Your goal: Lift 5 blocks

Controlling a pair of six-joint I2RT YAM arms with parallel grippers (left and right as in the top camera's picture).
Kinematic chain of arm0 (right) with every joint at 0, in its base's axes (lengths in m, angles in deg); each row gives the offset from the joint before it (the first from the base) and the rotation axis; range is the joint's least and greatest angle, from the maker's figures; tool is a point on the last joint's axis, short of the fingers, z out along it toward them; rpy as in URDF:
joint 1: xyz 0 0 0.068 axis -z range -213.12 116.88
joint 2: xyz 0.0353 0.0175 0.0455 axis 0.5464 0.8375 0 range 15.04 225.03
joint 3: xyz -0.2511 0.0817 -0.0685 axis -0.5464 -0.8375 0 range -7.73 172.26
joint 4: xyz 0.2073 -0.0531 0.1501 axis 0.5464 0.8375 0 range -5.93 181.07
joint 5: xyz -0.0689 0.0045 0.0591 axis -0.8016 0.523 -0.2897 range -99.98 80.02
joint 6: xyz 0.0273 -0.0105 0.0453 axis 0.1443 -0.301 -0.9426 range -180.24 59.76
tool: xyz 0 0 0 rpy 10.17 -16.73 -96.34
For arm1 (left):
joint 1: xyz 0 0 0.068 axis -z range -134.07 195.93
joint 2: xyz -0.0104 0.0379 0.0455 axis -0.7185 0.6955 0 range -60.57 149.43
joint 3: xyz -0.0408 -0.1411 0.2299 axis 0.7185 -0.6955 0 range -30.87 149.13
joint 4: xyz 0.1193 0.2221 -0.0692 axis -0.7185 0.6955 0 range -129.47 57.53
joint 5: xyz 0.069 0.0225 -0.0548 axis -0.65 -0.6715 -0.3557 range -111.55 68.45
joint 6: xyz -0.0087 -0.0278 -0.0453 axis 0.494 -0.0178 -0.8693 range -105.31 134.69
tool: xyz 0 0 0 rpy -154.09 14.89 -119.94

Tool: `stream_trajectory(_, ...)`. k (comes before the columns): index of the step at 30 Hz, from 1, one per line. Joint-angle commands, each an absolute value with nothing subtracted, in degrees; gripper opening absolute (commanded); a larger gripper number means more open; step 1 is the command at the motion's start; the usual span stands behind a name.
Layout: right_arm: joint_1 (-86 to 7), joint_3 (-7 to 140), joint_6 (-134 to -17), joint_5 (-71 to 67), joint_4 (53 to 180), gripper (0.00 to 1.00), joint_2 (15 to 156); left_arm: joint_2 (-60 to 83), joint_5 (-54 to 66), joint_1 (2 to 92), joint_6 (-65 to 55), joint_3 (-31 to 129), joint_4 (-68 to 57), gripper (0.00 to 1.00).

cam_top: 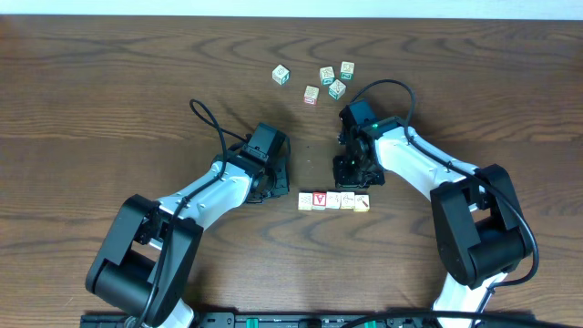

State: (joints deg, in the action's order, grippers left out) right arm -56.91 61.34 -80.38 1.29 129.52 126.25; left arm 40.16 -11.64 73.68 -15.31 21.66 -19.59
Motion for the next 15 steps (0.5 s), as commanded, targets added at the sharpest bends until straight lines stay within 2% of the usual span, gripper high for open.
stream_trajectory(1, -56.8, 61.9, -79.9, 0.6, 130.0, 0.01, 126.8, 42.1, -14.8, 73.0, -15.0, 19.8, -17.5, 0.08)
stream_trajectory(15, -56.8, 61.9, -80.4, 0.6, 130.5, 0.01, 126.8, 42.1, -14.8, 73.0, -15.0, 19.8, -17.5, 0.08)
